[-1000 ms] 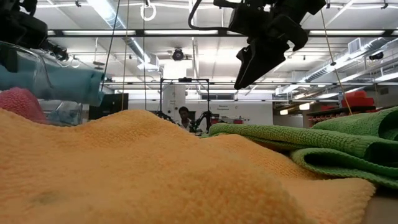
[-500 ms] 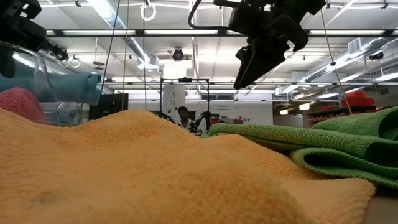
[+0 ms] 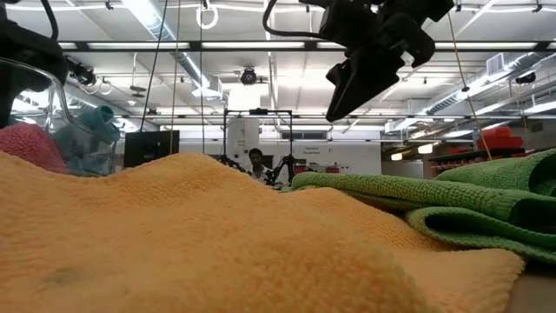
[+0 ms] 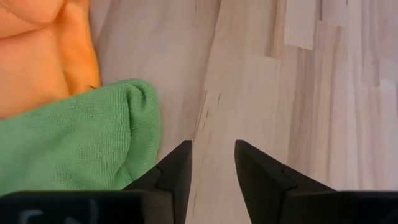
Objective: Fold microfiber towels
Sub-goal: Put the blue microfiber cloth into the transparent bin
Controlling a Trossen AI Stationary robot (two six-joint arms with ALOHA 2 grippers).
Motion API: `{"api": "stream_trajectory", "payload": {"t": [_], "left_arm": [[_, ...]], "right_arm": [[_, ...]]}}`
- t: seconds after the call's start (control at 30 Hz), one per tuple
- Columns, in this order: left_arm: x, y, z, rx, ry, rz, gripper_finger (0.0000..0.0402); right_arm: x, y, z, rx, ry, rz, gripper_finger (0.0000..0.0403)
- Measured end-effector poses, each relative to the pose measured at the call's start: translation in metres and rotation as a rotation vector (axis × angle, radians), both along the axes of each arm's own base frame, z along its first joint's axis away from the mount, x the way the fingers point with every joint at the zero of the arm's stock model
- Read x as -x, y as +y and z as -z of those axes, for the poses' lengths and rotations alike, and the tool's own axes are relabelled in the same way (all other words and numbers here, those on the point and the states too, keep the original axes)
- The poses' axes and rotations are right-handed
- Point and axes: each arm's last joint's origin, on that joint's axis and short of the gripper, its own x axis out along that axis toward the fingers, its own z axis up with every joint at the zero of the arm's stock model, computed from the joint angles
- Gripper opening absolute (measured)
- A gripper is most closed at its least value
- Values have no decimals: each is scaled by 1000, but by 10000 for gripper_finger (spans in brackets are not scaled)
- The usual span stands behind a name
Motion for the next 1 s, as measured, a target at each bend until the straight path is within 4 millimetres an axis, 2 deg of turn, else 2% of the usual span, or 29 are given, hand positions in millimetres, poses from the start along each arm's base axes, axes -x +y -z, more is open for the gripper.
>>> {"api": "stream_trajectory", "payload": {"t": [0.17, 0.5, 0.67, 0.83, 1.0], "left_arm": [[-3, 2, 2, -17, 15, 11, 33], [-6, 7, 1, -54, 22, 56, 151], [-6, 11, -22, -133, 28, 126, 200], [-1, 18, -40, -230, 80, 183, 219], [-3, 23, -48, -304, 72, 265, 210]], "right_arm": [[-1, 1, -1, -14, -14, -16, 120], [-1, 1, -1, -12, -10, -17, 111], [-1, 1, -1, -26, -9, -17, 110], [-1, 1, -1, -36, -9, -22, 110], [-2, 1, -1, -34, -21, -27, 110]]}}
